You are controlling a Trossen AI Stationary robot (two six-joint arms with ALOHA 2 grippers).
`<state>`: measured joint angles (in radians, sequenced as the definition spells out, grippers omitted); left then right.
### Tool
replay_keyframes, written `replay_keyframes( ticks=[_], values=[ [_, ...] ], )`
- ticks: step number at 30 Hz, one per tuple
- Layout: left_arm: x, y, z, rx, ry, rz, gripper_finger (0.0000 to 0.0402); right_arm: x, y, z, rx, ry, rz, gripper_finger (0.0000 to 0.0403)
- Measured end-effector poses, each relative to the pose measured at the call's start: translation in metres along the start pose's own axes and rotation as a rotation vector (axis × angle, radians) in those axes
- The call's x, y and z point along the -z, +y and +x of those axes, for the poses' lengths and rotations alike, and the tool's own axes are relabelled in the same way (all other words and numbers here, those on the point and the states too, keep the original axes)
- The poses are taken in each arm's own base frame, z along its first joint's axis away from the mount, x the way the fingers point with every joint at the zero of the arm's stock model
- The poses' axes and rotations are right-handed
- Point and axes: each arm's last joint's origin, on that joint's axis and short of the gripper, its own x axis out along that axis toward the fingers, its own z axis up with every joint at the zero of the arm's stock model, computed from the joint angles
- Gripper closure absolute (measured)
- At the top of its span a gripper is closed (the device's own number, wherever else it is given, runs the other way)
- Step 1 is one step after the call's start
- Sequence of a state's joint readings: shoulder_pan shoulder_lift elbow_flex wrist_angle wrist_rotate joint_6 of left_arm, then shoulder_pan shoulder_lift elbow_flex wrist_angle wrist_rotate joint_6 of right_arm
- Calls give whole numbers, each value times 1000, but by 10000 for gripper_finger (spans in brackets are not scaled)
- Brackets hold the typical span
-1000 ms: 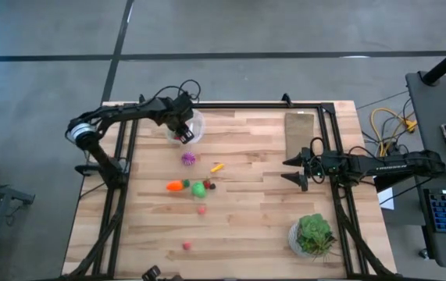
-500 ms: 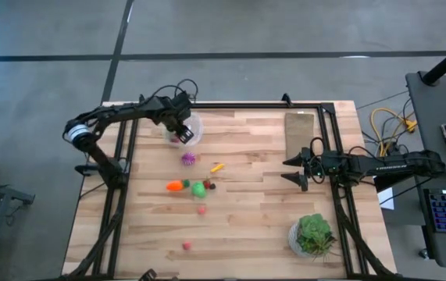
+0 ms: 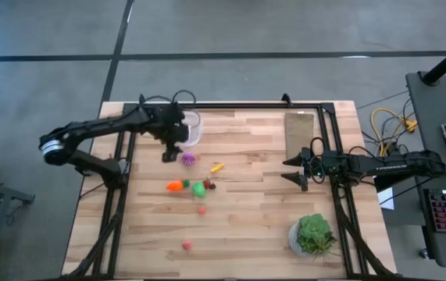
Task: Pick and placing Produce into tupperware
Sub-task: Put the onion into the transparent bin
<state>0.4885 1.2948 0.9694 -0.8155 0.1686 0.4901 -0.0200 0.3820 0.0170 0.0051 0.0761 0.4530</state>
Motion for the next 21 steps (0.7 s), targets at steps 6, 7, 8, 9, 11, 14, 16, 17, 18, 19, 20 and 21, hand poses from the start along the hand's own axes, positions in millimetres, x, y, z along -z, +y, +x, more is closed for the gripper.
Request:
replay_keyframes(
  ticks=[6,7,8,9,11,14,16,17,18,19,20,21],
  values=[
    [-5,-13,3,-111,-36,199,210,0,0,0,0,0,0,90],
    [-8,-14,3,-119,-47,206,210,0,0,0,0,0,0,90],
    [-11,-14,3,-124,-55,216,210,0,0,0,0,0,0,90],
    [-14,-15,5,-123,-60,225,210,0,0,0,0,0,0,90],
    [-17,-17,11,-116,-41,239,210,0,0,0,0,0,0,90],
    [-20,-18,21,-125,6,242,210,0,0,0,0,0,0,90],
    [-21,-20,26,-120,20,249,210,0,0,0,0,0,0,90],
    [-21,-20,29,-114,28,251,210,0,0,0,0,0,0,90],
    [-22,-21,31,-109,33,254,210,0,0,0,0,0,0,90],
    [-22,-22,33,-104,40,257,210,0,0,0,0,0,0,90],
    [-22,-22,35,-100,44,258,210,0,0,0,0,0,0,90],
    [-22,-22,36,-96,47,259,210,0,0,0,0,0,0,90]
  ],
)
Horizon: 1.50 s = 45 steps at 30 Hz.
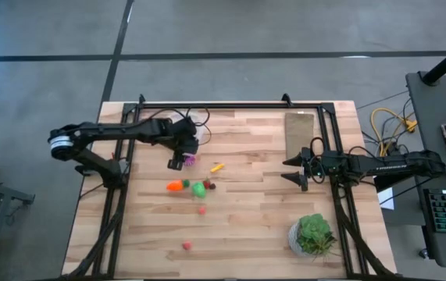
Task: Pick and placing Produce into tupperware
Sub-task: Put the onion into the transparent bin
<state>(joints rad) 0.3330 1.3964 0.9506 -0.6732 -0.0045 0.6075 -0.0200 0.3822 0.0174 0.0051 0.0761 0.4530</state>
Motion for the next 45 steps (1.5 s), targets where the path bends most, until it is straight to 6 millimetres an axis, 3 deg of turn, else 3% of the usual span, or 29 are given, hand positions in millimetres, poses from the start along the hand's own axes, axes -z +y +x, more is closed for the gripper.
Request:
replay_keyframes(
  ticks=[14,21,28,36,45],
  values=[
    [-4,-18,29,103,104,56,210,0,0,0,0,0,0,90],
    [-2,-15,43,23,205,-10,210,0,0,0,0,0,0,90],
    [-3,-14,42,3,199,-26,210,0,0,0,0,0,0,90],
    [-8,-17,28,-28,142,-74,210,0,0,0,0,0,0,90],
    [-7,-20,34,-16,155,-70,210,0,0,0,0,0,0,90]
  ],
)
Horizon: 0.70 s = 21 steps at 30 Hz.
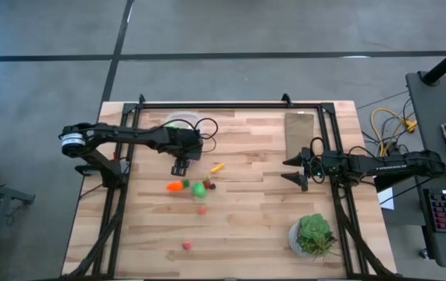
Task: Pick and placing Produce into tupperware
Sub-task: Put the onion into the transparent bin
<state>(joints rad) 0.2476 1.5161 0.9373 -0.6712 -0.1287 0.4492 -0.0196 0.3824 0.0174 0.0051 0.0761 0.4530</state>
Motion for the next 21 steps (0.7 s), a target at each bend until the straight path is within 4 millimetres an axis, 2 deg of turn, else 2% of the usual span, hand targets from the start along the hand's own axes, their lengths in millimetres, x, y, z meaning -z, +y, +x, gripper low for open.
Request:
replay_keyframes(
  ticks=[14,19,21],
  values=[
    [-8,3,-2,-27,-60,-7,210,0,0,0,0,0,0,90],
    [-9,3,-1,-30,-74,-223,210,0,0,0,0,0,0,90],
    [-7,2,0,-26,-68,-259,210,0,0,0,0,0,0,90]
  ],
)
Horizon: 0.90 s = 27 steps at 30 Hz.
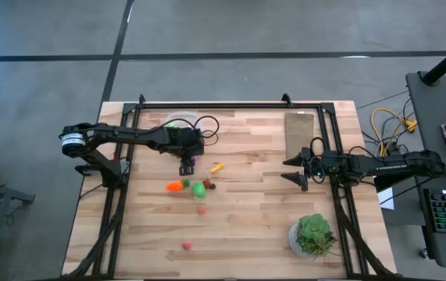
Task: Pick and placing Produce into tupperware
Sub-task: Put the onion into the transparent bin
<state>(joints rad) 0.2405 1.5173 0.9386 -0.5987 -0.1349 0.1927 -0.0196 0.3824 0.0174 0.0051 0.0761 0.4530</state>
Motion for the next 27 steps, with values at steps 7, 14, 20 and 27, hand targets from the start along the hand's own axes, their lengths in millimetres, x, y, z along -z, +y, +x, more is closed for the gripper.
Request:
replay_keyframes(
  ticks=[7,14,20,27],
  values=[
    [5,-6,3,5,21,134,210,0,0,0,0,0,0,90],
    [7,-6,4,-41,41,207,210,0,0,0,0,0,0,90],
    [11,-7,8,-34,55,207,210,0,0,0,0,0,0,90],
    [20,-8,13,-43,82,208,210,0,0,0,0,0,0,90]
  ],
)
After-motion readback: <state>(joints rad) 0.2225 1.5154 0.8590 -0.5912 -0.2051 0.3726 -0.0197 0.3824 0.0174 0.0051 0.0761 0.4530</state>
